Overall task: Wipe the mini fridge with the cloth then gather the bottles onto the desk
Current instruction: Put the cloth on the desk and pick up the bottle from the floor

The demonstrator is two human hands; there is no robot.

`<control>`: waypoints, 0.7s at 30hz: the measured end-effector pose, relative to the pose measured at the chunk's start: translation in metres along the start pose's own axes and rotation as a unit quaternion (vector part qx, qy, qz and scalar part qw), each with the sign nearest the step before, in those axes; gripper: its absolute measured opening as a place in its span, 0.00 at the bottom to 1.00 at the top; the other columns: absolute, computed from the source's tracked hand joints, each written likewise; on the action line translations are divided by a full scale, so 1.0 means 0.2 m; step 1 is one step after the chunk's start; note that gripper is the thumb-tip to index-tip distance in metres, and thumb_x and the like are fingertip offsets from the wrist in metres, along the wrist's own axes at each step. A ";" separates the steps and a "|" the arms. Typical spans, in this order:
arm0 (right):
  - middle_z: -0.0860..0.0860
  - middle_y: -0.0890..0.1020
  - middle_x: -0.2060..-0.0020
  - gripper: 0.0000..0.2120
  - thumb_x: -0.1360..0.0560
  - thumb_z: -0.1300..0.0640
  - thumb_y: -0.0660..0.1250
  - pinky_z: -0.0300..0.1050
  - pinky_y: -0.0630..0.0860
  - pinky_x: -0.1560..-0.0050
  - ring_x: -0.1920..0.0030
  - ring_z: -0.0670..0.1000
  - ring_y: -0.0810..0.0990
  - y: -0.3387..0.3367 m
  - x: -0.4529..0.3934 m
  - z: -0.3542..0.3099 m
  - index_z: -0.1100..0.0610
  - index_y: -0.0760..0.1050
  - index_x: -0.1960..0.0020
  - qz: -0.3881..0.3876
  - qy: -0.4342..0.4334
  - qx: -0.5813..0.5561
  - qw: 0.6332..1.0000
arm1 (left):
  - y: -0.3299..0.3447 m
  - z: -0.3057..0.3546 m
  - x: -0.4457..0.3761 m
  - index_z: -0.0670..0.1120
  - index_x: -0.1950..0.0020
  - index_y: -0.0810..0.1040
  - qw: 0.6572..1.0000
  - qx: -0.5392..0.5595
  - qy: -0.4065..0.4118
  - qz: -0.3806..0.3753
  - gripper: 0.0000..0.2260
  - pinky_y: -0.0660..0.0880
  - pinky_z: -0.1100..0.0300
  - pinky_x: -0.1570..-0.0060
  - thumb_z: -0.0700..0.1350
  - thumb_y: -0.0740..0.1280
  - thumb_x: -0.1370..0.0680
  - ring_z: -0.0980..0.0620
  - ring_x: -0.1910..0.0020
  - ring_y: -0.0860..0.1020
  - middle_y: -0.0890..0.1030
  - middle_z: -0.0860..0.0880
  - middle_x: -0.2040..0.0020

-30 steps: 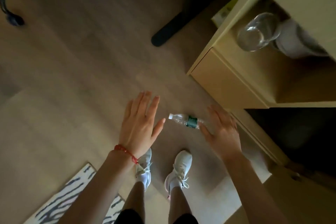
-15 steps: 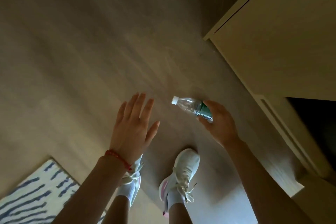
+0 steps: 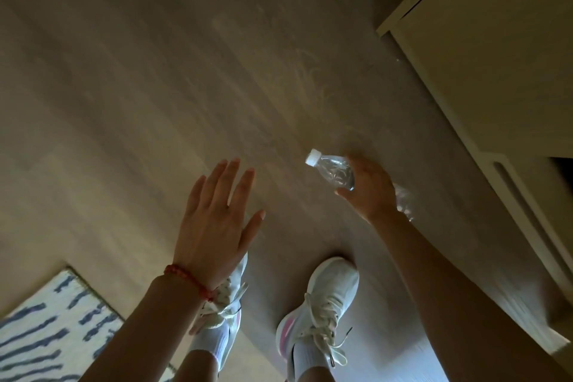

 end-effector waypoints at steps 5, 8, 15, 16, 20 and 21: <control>0.49 0.77 0.49 0.29 0.34 0.49 0.74 0.43 0.72 0.51 0.48 0.51 0.77 -0.15 0.15 -0.10 0.54 0.70 0.37 0.006 0.126 -0.259 0.958 | -0.12 0.04 0.01 0.42 0.32 0.65 1.000 -0.006 0.003 0.001 0.25 0.67 0.42 0.38 0.57 0.47 0.21 0.39 0.33 0.68 0.71 0.37 0.33; 0.47 0.75 0.44 0.30 0.32 0.47 0.71 0.43 0.72 0.48 0.44 0.49 0.76 -0.32 0.31 -0.22 0.55 0.68 0.34 -0.020 0.177 -0.377 0.909 | -0.28 0.08 0.04 0.41 0.33 0.66 1.000 -0.002 -0.006 0.008 0.26 0.68 0.41 0.39 0.56 0.46 0.20 0.39 0.34 0.69 0.71 0.37 0.34; 0.46 0.82 0.56 0.06 0.29 0.54 0.70 0.35 0.71 0.61 0.56 0.41 0.80 -0.90 0.71 -0.53 0.46 0.75 0.54 -0.020 0.138 -0.529 0.837 | -0.78 0.22 0.12 0.41 0.33 0.67 1.000 -0.009 0.007 0.021 0.24 0.69 0.40 0.39 0.54 0.54 0.23 0.38 0.34 0.70 0.72 0.37 0.34; 0.46 0.82 0.56 0.06 0.29 0.55 0.70 0.35 0.73 0.62 0.58 0.40 0.81 -0.97 0.75 -0.56 0.47 0.76 0.53 -0.015 0.133 -0.535 0.834 | -0.83 0.23 0.13 0.41 0.33 0.67 1.000 -0.010 0.011 0.021 0.24 0.69 0.40 0.40 0.54 0.54 0.24 0.38 0.35 0.70 0.72 0.37 0.34; 0.47 0.83 0.58 0.07 0.28 0.60 0.68 0.27 0.74 0.66 0.64 0.36 0.81 -1.36 0.97 -0.69 0.56 0.78 0.49 0.026 0.105 -0.563 0.820 | -1.21 0.31 0.22 0.41 0.33 0.66 0.999 -0.020 0.025 0.038 0.24 0.70 0.41 0.39 0.54 0.54 0.23 0.38 0.35 0.71 0.72 0.37 0.35; 0.47 0.83 0.57 0.09 0.27 0.60 0.67 0.27 0.73 0.66 0.63 0.37 0.81 -1.45 1.03 -0.72 0.57 0.78 0.48 0.034 0.097 -0.567 0.817 | -1.30 0.33 0.24 0.41 0.33 0.66 0.999 -0.021 0.029 0.041 0.24 0.70 0.42 0.39 0.54 0.54 0.23 0.39 0.35 0.70 0.72 0.37 0.35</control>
Point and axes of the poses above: each hand's wrist, its own x-axis away from the middle knuckle, its own y-axis out of the palm, z = x × y, the point moved 3 cm from there along -x, towards the middle knuckle
